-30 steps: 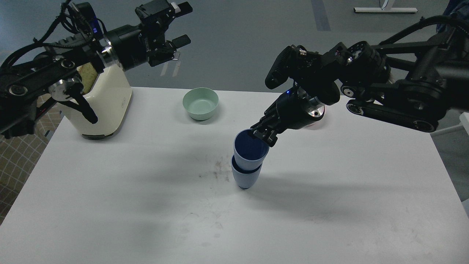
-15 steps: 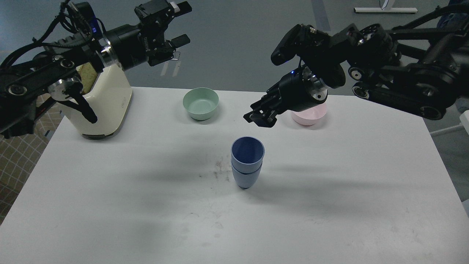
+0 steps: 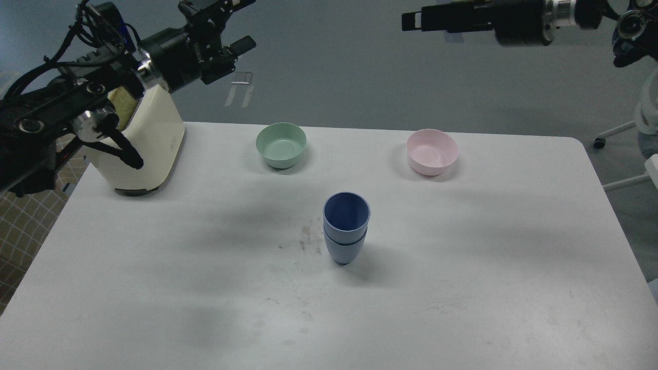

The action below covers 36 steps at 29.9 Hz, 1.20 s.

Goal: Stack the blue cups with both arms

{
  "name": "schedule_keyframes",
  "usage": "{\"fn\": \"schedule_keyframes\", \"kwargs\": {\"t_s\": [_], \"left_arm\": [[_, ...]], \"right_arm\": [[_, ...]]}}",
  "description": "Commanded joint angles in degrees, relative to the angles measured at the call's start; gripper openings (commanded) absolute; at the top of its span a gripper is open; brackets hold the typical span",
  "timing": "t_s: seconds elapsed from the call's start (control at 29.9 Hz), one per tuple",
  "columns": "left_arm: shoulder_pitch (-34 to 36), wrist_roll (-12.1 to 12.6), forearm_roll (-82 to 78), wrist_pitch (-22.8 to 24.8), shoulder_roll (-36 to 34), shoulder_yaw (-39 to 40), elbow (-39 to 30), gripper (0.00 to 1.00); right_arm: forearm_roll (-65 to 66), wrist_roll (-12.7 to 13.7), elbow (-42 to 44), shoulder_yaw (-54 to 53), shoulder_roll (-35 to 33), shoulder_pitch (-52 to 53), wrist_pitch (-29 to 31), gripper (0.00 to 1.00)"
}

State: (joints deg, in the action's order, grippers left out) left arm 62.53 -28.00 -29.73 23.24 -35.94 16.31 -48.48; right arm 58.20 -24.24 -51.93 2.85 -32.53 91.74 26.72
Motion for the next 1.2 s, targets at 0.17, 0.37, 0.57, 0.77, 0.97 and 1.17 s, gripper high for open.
{"fn": "schedule_keyframes", "kwargs": {"t_s": [0.17, 0.37, 0.57, 0.77, 0.97, 1.17], "left_arm": [[-1.53, 0.0, 2.65, 0.14, 9.21, 6.18, 13.92, 0.98], [-3.47, 0.0, 3.79, 0.57, 14.84, 9.26, 20.08, 0.98], [-7.16, 0.0, 9.15, 4.76, 15.99, 11.64, 20.62, 0.98], [-10.58, 0.0, 10.04, 4.76, 15.99, 11.9, 20.62, 0.98], [-12.44, 0.0, 10.13, 4.76, 15.99, 11.9, 20.71, 0.98], [-12.44, 0.0, 10.13, 4.76, 15.99, 11.9, 20.62, 0.98]], "right_arm": [[-10.1, 0.15, 4.11, -15.38, 0.53, -15.5, -9.84, 1.0], [-22.14, 1.65, 14.46, -31.82, 7.03, -25.63, -9.85, 1.0], [-31.91, 1.47, 19.67, -42.47, 13.71, -31.87, -9.84, 1.0], [-32.27, 1.3, 19.59, -46.09, 17.76, -37.32, -8.97, 1.0], [-32.27, 0.68, 19.5, -51.44, 20.57, -40.49, -8.53, 1.0], [-32.27, 0.68, 19.5, -53.65, 21.37, -41.02, -8.53, 1.0]]}}
